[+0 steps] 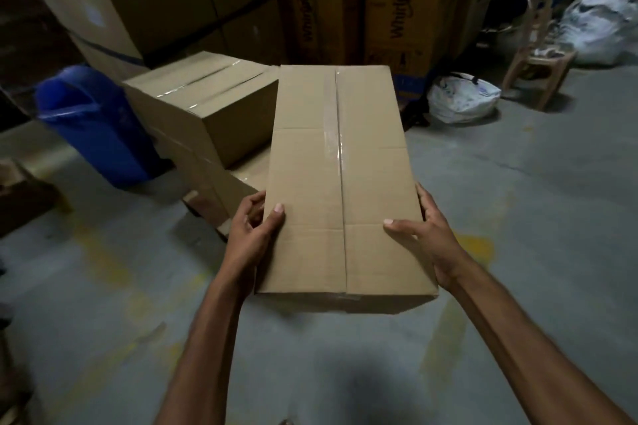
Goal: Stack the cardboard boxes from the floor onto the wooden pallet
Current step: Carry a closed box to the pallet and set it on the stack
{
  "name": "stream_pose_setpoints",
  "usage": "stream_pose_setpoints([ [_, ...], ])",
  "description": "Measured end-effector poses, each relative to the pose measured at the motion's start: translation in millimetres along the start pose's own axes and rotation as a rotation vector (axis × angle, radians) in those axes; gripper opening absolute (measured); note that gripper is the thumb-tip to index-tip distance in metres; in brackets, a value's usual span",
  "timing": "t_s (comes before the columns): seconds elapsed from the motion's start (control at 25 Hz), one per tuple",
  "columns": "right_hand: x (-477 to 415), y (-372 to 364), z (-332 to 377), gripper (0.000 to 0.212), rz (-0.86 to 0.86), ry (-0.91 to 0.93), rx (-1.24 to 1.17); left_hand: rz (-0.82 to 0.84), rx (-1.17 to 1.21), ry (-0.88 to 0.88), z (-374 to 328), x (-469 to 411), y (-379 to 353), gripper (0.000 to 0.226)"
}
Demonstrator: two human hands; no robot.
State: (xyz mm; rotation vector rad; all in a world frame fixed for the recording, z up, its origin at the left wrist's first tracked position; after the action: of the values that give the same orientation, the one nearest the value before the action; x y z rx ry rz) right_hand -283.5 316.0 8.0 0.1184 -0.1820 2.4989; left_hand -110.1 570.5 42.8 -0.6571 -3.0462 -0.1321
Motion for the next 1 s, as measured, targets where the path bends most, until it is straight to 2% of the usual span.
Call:
stream_pose_setpoints([
  [0.28,-87.4,-136.1,-6.8,0.086,-0.097,-0.021,-0.053,0.14,-0.119,0.006,-5.5,-145.0,101.6,0.042],
  [0.4,-119.4,-171.5,-3.0,0.084,-0.137,-0.043,-0.095,0.178,-0.145,-0.002,-12.1,-205.5,127.4,0.043],
  [0.68,-221.0,-205.1,1.7,0.08,-0.272,-0.073,-0.164,0.384,-0.233,0.046,-5.3,-344.4,123.3,0.049],
  [1.0,-355.7,-243.8,0.1,0.078,-0.311,-0.123,-0.223,0.449,-0.292,0.041,-8.3,-493.1,117.1,0.046],
])
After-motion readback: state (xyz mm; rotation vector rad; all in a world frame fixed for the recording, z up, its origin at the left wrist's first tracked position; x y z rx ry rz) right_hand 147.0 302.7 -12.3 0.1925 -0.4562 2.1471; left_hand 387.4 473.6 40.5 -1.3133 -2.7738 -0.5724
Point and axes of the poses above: each hand's wrist, its own x-axis away from the middle knuckle, its own y-axis out of the back of the hand, z = x × y, the point moved 10 cm from there along -x, towards the middle knuckle, and after that the axes turned 1 degree about -x, right-handed, at the moved point
